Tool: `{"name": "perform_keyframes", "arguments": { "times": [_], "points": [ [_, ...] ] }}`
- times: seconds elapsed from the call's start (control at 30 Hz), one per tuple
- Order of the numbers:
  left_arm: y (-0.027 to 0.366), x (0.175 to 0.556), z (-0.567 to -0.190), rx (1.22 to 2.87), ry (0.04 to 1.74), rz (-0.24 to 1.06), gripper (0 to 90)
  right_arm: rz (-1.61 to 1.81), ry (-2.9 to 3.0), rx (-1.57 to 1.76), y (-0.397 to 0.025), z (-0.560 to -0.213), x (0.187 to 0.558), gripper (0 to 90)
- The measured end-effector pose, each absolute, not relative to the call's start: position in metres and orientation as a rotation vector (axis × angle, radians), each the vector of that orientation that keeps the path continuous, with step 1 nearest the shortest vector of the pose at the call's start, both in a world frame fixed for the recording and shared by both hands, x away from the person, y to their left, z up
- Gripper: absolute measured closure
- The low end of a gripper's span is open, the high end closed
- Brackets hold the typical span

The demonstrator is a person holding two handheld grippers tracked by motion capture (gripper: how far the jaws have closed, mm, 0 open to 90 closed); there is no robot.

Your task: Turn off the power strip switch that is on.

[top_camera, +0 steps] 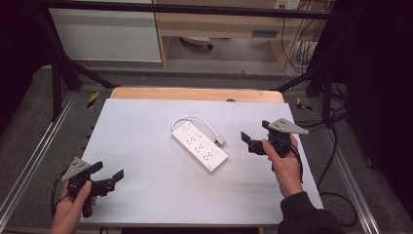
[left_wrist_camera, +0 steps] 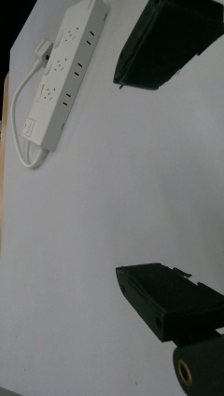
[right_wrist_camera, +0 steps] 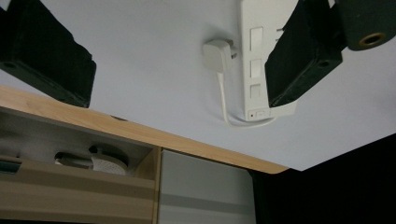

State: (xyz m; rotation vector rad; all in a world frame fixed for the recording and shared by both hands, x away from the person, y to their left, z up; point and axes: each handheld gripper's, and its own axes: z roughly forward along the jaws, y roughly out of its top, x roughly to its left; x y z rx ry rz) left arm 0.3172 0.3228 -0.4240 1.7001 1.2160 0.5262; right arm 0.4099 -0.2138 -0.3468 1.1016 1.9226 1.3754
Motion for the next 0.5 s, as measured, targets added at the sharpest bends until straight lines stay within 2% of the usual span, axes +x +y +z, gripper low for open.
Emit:
{"name": "perform_keyframes", "arguments": {
  "times": [0.2,0.5],
  "points": [
    [0.32,0.314,-0.425,1.712,1.219,0.54,7.2,1.402,1.956,1.078,-0.194,-0.329,0.416,5.7],
    [0.319,0.314,-0.422,1.707,1.212,0.544,6.3,1.385,1.992,1.118,-0.185,-0.326,0.429,5.7]
  ]
}}
